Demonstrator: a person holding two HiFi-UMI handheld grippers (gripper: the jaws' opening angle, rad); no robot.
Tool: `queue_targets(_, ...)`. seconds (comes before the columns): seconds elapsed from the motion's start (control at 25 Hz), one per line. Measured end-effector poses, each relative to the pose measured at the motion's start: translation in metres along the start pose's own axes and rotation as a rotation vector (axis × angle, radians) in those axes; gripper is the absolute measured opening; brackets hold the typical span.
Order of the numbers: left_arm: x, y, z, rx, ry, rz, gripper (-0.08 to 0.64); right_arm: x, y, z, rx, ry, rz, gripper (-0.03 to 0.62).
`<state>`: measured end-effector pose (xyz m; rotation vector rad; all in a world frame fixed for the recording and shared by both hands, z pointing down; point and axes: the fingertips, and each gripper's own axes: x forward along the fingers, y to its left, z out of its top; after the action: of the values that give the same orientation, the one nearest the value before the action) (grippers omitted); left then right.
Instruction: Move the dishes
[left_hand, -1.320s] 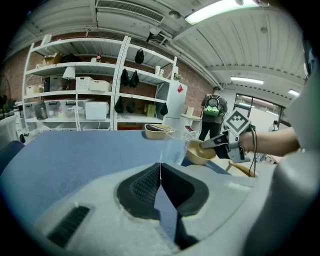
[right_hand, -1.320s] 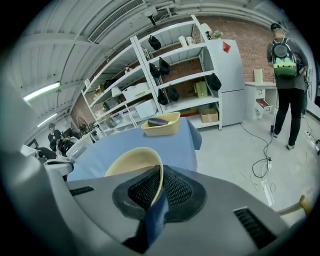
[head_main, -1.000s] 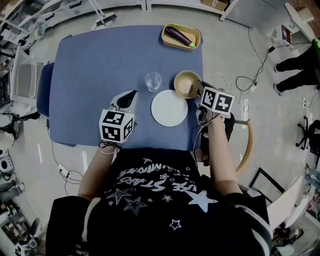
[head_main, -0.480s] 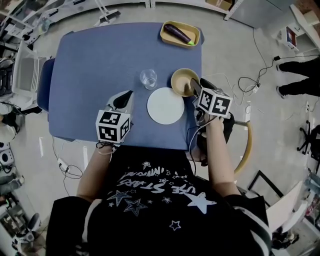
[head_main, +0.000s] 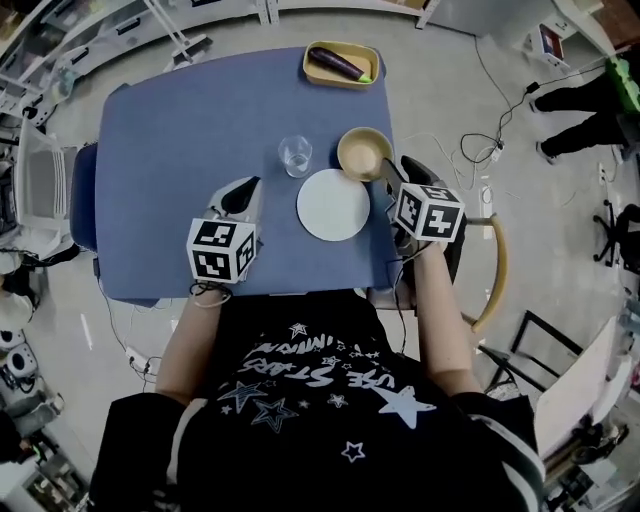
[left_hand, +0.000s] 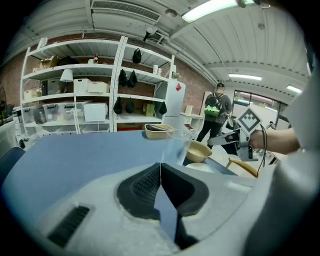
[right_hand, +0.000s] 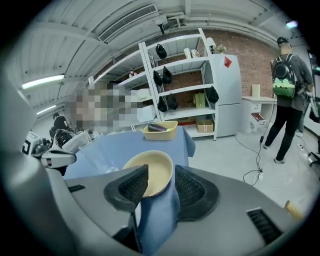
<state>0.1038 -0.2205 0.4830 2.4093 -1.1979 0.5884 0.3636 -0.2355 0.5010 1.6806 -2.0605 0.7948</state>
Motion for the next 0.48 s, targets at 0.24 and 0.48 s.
queue_targets(0.24,-0.022,0.023,-0.008,0.043,0.007,-0.124,0.021,-0.022,0.048,-0.007,0.016,-0.044,-0.099,0.13)
queue_targets(0.48,-0.036,0.042,-0.017,0.069,-0.002,-0.23,0.021,-0.038,0.087,-0.027,0.052,-0.062,-0.187,0.07)
